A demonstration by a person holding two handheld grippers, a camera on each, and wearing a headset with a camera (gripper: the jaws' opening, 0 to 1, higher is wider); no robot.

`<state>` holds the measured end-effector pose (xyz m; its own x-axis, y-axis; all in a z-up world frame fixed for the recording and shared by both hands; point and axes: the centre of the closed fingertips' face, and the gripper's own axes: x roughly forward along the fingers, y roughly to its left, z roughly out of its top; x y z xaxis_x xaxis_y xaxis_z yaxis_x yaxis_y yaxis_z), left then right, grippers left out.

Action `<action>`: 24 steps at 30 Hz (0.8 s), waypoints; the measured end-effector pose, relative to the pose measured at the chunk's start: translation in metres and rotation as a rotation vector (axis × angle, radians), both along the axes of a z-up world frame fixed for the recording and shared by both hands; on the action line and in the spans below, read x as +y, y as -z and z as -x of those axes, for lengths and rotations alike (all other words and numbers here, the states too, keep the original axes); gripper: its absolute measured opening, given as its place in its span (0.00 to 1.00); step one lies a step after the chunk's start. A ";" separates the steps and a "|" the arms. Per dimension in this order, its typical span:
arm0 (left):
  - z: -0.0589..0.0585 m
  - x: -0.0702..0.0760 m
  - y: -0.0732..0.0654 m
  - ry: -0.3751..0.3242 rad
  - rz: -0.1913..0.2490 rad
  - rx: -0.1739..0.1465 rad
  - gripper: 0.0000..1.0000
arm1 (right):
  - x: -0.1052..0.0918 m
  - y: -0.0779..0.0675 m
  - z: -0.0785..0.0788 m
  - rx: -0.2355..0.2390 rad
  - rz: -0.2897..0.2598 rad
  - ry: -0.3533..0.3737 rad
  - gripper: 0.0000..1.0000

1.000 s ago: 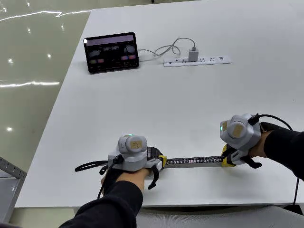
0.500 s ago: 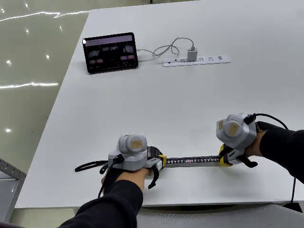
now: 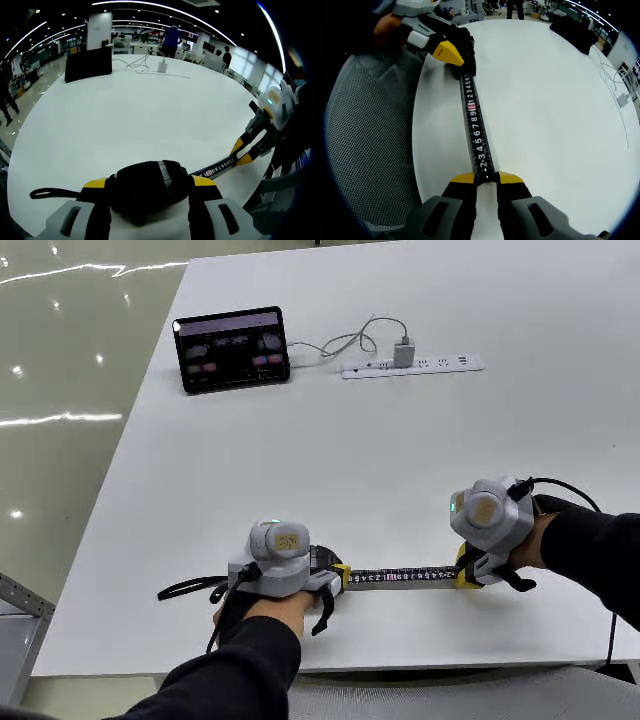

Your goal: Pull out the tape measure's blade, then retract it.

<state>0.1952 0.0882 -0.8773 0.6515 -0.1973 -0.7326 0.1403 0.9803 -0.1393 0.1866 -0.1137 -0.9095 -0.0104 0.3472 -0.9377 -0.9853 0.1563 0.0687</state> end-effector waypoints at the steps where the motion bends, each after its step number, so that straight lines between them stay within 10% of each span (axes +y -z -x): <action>1: 0.000 0.000 0.000 0.000 -0.001 0.000 0.58 | 0.000 0.000 0.000 0.001 -0.001 0.001 0.10; 24: 0.000 0.000 0.000 0.003 -0.005 -0.001 0.59 | 0.008 0.000 0.000 -0.003 -0.017 0.006 0.10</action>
